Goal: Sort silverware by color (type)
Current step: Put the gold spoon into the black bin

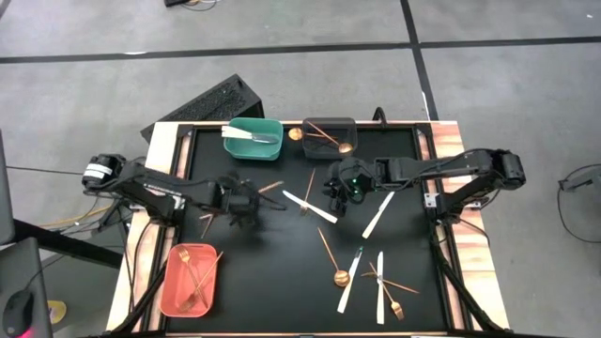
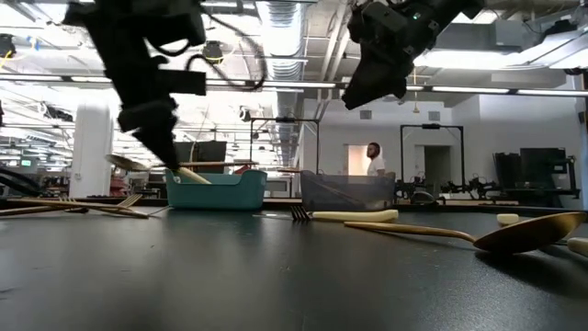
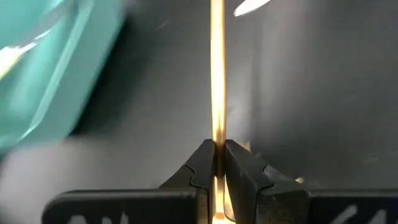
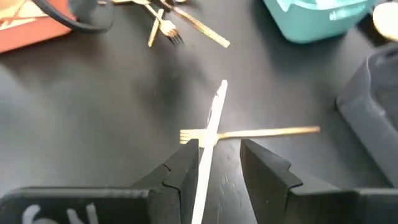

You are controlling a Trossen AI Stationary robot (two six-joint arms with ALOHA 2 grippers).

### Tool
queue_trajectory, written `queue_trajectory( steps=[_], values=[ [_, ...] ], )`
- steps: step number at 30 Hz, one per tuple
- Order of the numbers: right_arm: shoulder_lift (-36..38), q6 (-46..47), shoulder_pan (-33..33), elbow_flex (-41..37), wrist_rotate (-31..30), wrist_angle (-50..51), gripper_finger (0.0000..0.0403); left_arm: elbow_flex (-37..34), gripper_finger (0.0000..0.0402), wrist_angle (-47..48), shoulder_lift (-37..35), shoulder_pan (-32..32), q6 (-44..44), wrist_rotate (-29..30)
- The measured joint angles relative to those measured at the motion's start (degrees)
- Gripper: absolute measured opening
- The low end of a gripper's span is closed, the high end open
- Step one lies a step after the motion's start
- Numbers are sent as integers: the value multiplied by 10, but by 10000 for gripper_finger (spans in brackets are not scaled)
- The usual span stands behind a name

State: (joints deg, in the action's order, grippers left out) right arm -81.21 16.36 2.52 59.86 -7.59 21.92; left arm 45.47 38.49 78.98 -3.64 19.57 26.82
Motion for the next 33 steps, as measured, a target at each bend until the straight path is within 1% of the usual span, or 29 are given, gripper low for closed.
queue_trajectory(
  steps=[5,8,11,14,18,20,22,26,29,33],
  values=[
    [0,53,-23,0,-14,51,145,-7,6,-116,0,15,-112,-47],
    [0,75,-48,0,-47,74,145,-7,5,-157,0,19,-172,-76],
    [0,75,-69,0,-61,62,145,-7,5,-190,0,22,-234,-84],
    [0,27,-79,0,-61,12,145,-7,5,-220,0,21,-312,-81],
    [-14,-98,-86,0,-60,-71,145,-7,5,-258,0,10,-392,-50],
    [-25,-141,-86,-1,-58,-102,145,-7,5,-268,0,7,-405,-27],
    [-35,-165,-88,0,-58,-142,145,-7,5,-269,0,7,-397,-7],
    [-44,-240,-76,1,-58,-178,147,-7,5,-271,0,11,-365,0],
    [-49,-299,-55,2,-58,-169,155,-7,5,-284,0,13,-360,5],
    [-63,-324,-26,21,-42,-179,174,-7,5,-297,0,14,-347,6]
  ],
)
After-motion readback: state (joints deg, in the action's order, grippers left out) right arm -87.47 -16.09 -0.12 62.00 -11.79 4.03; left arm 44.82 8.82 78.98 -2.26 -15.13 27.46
